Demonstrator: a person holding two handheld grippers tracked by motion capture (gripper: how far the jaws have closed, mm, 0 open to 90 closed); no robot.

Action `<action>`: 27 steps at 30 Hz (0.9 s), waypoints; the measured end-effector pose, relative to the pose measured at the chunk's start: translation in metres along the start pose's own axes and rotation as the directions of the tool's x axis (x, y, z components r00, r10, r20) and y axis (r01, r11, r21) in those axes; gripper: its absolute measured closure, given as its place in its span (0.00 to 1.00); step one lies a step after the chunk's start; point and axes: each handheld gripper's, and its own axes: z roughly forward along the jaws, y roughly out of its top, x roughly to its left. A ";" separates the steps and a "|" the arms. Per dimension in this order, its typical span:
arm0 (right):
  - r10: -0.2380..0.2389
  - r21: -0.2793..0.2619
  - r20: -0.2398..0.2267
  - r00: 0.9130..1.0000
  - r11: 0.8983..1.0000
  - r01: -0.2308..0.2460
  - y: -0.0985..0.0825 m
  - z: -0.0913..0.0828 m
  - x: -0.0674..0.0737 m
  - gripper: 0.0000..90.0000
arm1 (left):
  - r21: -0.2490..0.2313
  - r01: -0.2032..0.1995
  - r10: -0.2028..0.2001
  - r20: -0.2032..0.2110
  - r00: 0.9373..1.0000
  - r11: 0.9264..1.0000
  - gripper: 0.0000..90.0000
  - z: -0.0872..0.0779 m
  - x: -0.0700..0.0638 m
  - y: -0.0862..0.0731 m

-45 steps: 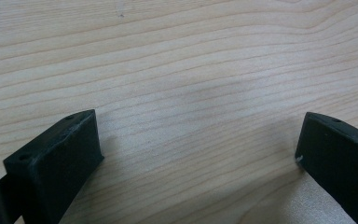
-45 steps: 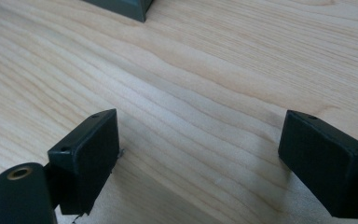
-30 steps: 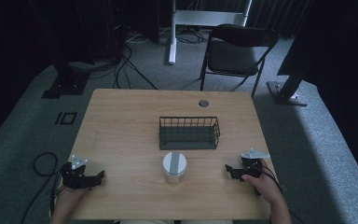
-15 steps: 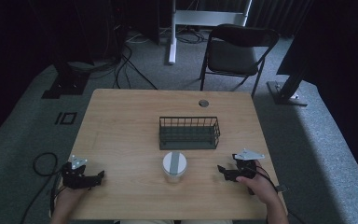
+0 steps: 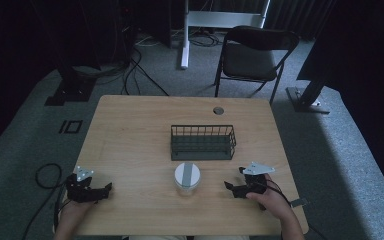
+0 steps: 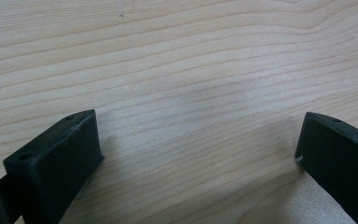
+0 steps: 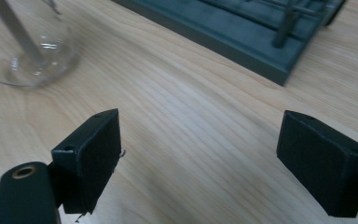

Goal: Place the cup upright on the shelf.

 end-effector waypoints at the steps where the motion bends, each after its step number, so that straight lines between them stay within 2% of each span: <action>1: -0.004 0.000 -0.008 1.000 1.000 0.004 0.000 0.001 0.001 0.15 | 0.000 0.000 0.000 0.000 1.000 1.000 0.00 0.000 0.000 0.000; 5: -0.015 -0.006 -0.034 0.999 1.000 0.015 0.001 0.003 0.006 0.15 | 0.000 0.000 0.000 0.000 1.000 1.000 0.00 0.000 0.000 0.000; 7: -0.028 -0.005 -0.062 0.998 1.000 0.028 0.003 0.006 0.012 0.15 | 0.000 0.000 0.000 0.000 1.000 1.000 0.00 0.000 0.000 0.000; 16: -0.054 -0.018 -0.110 0.992 0.998 0.053 0.008 0.014 0.027 0.14 | 0.000 0.000 0.000 0.000 1.000 1.000 0.00 0.000 0.000 0.000; 19: -0.073 -0.022 -0.131 0.989 0.997 0.071 0.011 0.018 0.035 0.14 | 0.000 0.000 0.000 0.000 1.000 1.000 0.00 0.000 0.000 0.000; 22: -0.079 -0.022 -0.136 0.988 0.997 0.077 0.012 0.020 0.038 0.14 | 0.000 0.000 0.000 0.000 1.000 1.000 0.00 0.000 0.000 0.000; 27: -0.093 -0.041 -0.169 0.981 0.995 0.087 0.015 0.022 0.044 0.13 | 0.000 0.000 0.000 0.000 1.000 1.000 0.00 0.000 0.000 0.000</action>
